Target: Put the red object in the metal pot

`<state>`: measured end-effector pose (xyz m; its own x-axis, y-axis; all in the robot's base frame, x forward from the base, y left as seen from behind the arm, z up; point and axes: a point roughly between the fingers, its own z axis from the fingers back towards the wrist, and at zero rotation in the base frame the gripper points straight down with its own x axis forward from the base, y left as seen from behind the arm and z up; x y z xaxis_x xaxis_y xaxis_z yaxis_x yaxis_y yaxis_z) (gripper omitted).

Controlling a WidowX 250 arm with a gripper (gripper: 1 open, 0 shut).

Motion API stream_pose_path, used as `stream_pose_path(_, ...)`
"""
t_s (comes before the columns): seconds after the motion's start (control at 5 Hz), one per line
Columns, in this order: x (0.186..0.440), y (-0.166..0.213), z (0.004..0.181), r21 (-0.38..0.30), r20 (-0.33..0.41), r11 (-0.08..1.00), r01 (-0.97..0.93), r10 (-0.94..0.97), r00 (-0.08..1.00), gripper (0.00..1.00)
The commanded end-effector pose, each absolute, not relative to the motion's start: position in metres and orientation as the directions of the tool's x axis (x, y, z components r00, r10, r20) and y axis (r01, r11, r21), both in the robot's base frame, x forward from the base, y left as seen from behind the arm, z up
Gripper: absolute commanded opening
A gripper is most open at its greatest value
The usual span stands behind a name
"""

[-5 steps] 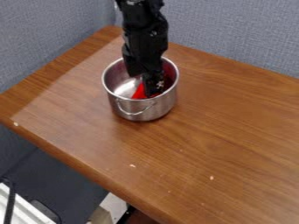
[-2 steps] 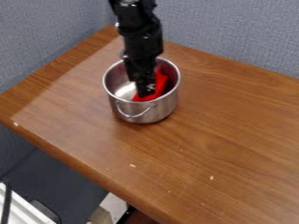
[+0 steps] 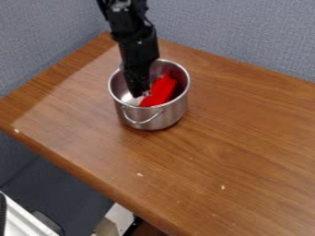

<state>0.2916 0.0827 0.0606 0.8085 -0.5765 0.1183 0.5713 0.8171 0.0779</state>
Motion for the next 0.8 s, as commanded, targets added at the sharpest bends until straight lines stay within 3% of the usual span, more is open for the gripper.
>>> stream_pose_path(0.0,0.286,0.087,0.068,0.122,0.16,0.847,0.517,-0.531,0.832,0.0)
stream_pose_path(0.6,0.288,0.079,0.049,0.133,0.164,0.692,0.71,-0.722,0.672,0.0)
